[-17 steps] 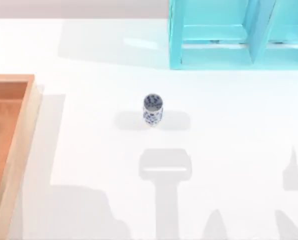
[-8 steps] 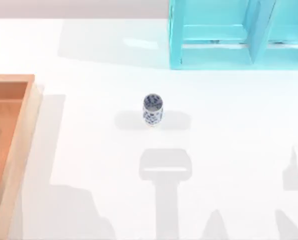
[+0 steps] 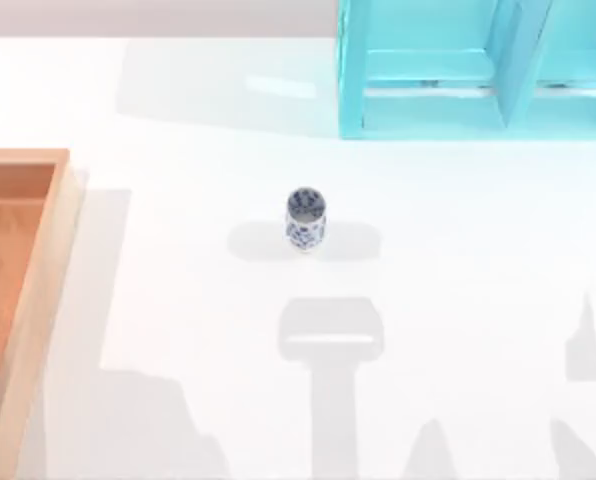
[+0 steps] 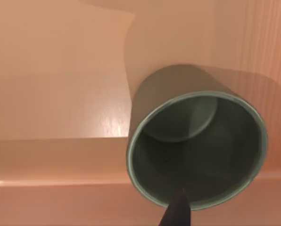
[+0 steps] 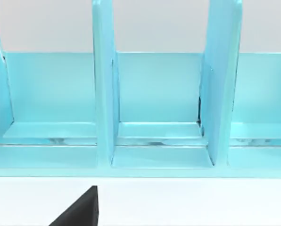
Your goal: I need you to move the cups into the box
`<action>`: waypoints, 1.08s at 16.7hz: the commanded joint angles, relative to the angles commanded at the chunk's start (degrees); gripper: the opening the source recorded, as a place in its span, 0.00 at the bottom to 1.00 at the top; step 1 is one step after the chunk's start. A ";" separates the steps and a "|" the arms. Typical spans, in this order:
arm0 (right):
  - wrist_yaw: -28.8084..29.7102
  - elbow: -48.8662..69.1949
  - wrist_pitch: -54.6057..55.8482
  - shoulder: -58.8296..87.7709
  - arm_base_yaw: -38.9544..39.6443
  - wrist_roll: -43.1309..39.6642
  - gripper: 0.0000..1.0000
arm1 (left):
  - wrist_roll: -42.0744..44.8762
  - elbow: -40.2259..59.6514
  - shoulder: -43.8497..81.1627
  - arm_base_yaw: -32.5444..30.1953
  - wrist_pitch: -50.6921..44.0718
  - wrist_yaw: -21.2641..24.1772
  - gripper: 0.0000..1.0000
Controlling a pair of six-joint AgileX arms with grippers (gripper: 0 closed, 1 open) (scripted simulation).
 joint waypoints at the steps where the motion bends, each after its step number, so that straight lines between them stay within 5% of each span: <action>1: 0.00 0.00 0.00 0.00 0.00 0.00 1.00 | 0.00 0.00 0.00 0.00 0.00 0.00 0.83; 4: 0.00 0.00 0.00 0.00 0.00 0.00 1.00 | 0.00 0.00 0.00 0.00 0.00 0.00 1.00; 13: 0.00 0.00 0.00 0.00 0.00 0.00 1.00 | 0.00 0.19 -0.01 -0.05 -0.18 0.00 1.00; 18: 0.00 0.00 0.00 0.00 0.00 0.00 1.00 | -0.05 9.90 0.75 0.02 -9.74 -0.02 1.00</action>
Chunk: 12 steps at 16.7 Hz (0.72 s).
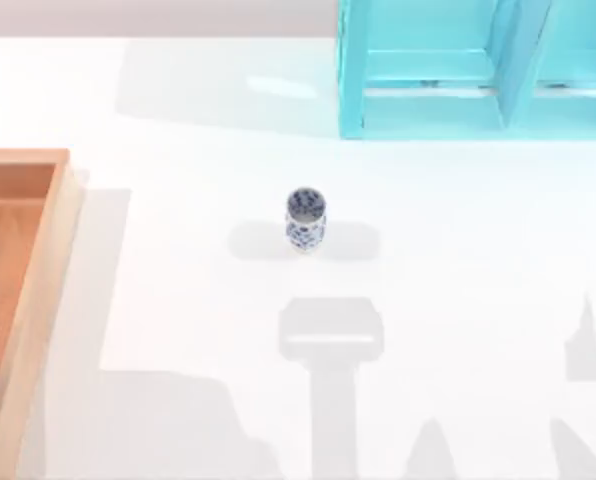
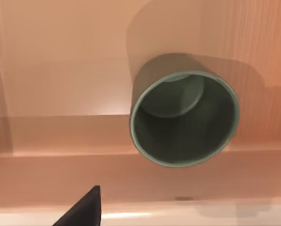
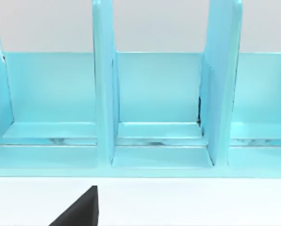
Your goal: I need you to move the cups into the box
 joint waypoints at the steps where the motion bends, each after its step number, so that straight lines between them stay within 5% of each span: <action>1: 0.00 0.00 0.00 0.00 0.00 0.00 1.00 | -0.03 3.15 0.06 -0.05 -3.05 -0.02 1.00; 5: 0.00 0.00 0.00 0.00 0.00 0.00 1.00 | -0.31 12.18 -0.33 -0.41 -11.94 0.00 1.00; 12: 0.00 0.00 0.00 0.00 0.00 0.00 1.00 | -0.88 13.78 0.35 -0.86 -12.98 -0.02 1.00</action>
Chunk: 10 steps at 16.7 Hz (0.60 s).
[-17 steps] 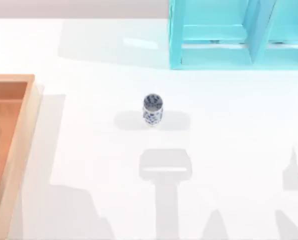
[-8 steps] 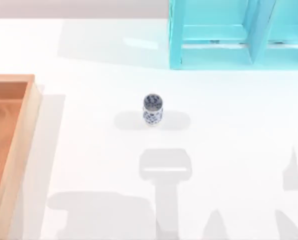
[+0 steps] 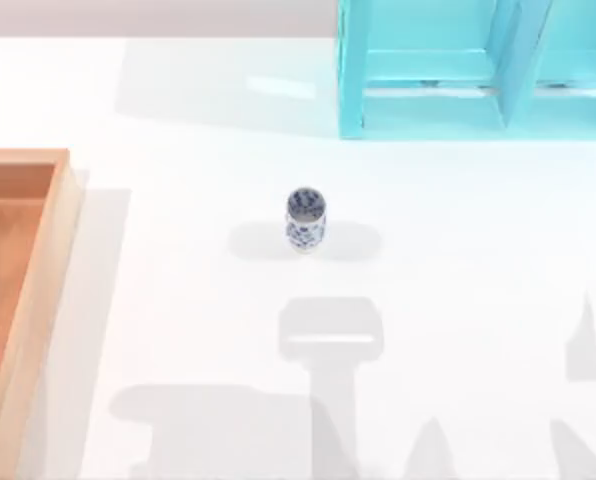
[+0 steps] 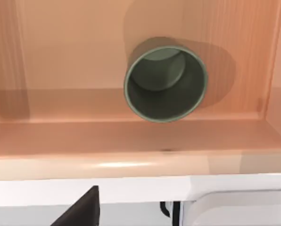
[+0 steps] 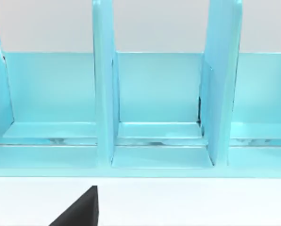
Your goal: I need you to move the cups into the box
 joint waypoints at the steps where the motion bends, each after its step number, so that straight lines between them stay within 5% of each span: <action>1: 0.00 0.00 0.00 0.00 0.00 0.00 1.00 | -0.95 1.24 1.17 -1.01 -0.29 -0.06 1.00; 5: 0.00 0.00 0.00 0.00 0.00 0.00 1.00 | -8.75 12.33 11.68 -8.93 -2.42 -0.72 1.00; 10: 0.00 0.00 0.00 0.00 0.00 0.00 1.00 | -24.24 38.28 33.19 -24.63 -6.33 -2.76 1.00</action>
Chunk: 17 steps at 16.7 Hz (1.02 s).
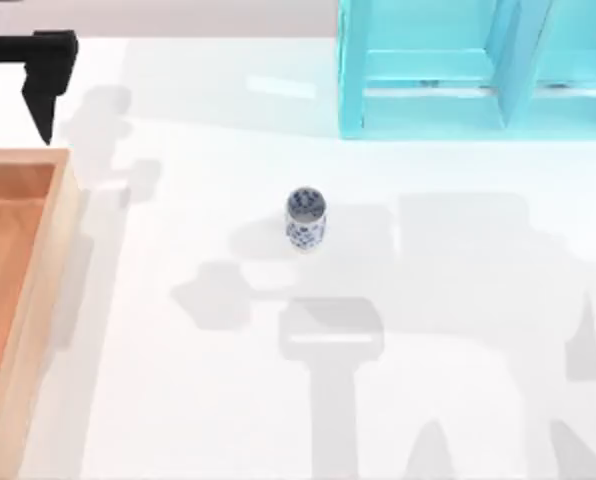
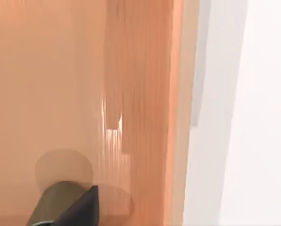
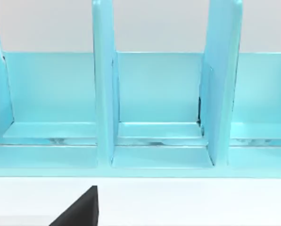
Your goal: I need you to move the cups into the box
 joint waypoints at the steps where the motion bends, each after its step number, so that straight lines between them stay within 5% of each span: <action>1: 0.00 0.00 0.00 0.00 0.00 0.00 1.00 | -3.42 5.89 4.63 -3.52 -0.75 -0.48 1.00; 10: 0.00 0.00 0.00 0.00 0.00 0.00 1.00 | -29.24 44.26 35.09 -30.03 -3.10 -3.11 1.00; 17: 0.00 0.00 0.00 0.00 0.00 0.00 1.00 | -31.74 46.93 37.63 -32.49 -2.89 -3.20 1.00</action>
